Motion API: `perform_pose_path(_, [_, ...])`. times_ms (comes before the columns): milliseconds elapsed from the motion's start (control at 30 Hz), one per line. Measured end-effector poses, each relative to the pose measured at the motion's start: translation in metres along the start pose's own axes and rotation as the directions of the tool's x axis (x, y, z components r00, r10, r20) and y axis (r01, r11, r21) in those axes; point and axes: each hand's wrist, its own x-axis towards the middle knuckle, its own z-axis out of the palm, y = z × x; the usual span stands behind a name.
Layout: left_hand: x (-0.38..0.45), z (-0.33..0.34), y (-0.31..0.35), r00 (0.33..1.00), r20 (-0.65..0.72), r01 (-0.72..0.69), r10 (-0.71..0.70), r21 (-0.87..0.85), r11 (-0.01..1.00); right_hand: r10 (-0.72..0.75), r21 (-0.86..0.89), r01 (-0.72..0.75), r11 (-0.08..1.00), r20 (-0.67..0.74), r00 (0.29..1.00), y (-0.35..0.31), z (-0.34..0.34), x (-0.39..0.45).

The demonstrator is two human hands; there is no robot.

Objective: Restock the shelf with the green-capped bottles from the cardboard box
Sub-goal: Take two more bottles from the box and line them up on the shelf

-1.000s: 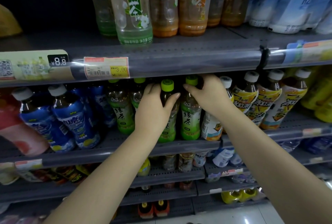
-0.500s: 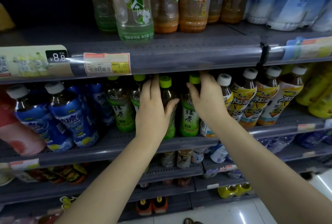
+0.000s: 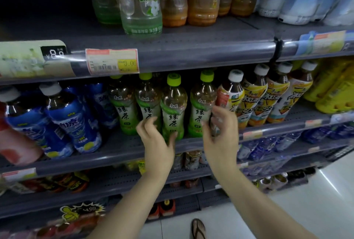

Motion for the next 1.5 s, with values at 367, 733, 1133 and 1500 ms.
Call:
perform_pose_path(367, [0.002,0.017,-0.002,0.990,0.001,0.141,-0.141,-0.043,0.989,0.316,0.000,-0.316,0.949,-0.043,0.948,0.021,0.050,-0.018])
perform_pose_path(733, [0.012,0.044,0.004,0.990,-0.056,0.131,-0.133,-0.030,0.991,0.312,-0.062,-0.311,0.948,-0.001,0.950,0.032,0.068,0.000])
perform_pose_path(1133, [0.032,0.063,-0.014,0.963,-0.103,0.208,-0.248,-0.302,0.930,0.245,-0.138,-0.257,0.956,-0.099,0.964,0.047,0.081,0.013])
perform_pose_path(1500, [0.042,0.079,-0.022,0.962,-0.173,0.159,-0.212,-0.278,0.947,0.167,-0.134,-0.195,0.972,-0.194,0.967,0.066,0.093,0.025])
